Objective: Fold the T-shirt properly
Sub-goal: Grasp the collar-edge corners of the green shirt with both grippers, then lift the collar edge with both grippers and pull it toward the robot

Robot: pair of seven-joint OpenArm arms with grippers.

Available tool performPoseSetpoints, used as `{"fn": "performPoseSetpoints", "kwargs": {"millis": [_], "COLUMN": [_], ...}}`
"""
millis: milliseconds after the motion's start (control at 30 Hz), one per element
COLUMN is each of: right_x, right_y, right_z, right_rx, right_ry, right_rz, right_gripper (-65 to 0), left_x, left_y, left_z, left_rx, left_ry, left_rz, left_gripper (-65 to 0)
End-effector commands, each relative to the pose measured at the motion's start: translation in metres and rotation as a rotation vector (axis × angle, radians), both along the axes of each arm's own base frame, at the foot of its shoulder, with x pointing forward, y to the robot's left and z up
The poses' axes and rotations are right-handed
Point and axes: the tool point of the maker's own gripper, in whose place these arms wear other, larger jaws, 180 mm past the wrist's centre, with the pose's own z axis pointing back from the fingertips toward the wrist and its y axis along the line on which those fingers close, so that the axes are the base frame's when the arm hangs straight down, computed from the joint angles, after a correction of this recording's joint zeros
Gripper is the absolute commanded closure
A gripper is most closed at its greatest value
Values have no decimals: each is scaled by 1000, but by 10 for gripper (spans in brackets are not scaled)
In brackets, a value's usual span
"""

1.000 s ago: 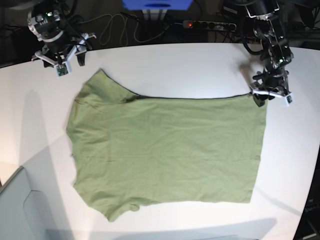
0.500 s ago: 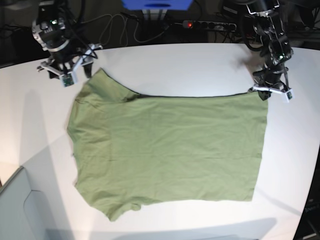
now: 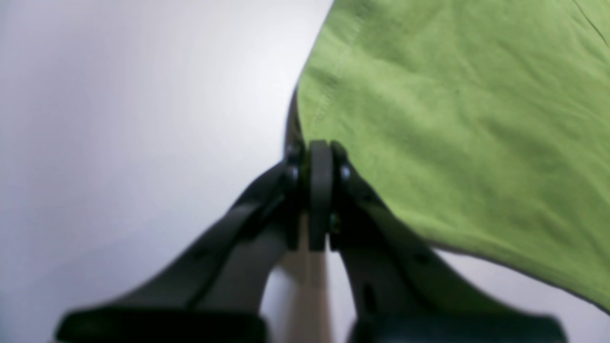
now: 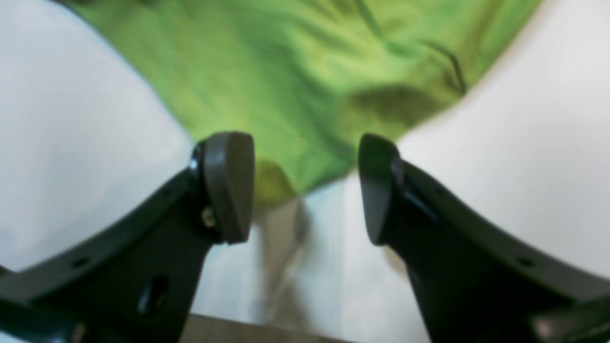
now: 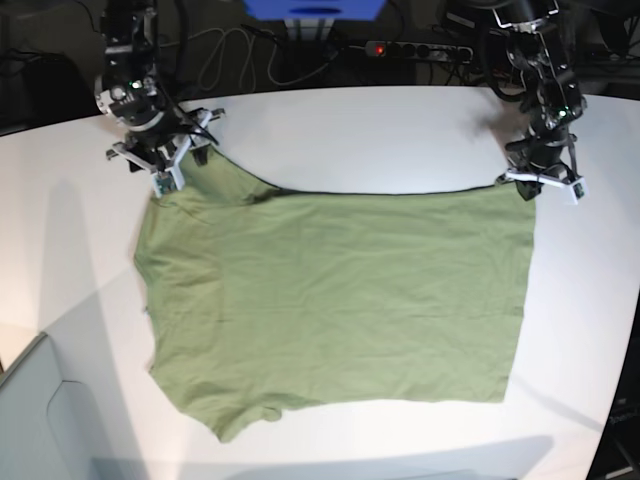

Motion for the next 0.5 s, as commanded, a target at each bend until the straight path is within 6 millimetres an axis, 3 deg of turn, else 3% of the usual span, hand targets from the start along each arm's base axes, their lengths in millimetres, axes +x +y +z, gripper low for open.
{"fn": "performPoseSetpoints", "kwargs": {"millis": [0,233,300,433,467], "right_x": [5,-8,-12,-15,-14], "right_y": [-1,-3,-3,-4,-4], "right_z": [4,-12,-14,-13,-13], "right_rx": [-9,-47,-47,-50,-52], "right_ry": [-26,27,38,40,38], "right_rz": [6,8,8,10,11], "right_gripper": [-332,-314,-250,-19,0], "left_x": [-6,-6,-7,-6,-6], "left_y": [1,1,1,1,0], "left_z": [-3,-4,-4,-3,-3], "left_rx": [3,3,2,2,-1], "left_ry": [36,37,38,35,35], "left_rz": [-5,-5,-4,-5,-5], "left_gripper": [0,0,0,0,0]}}
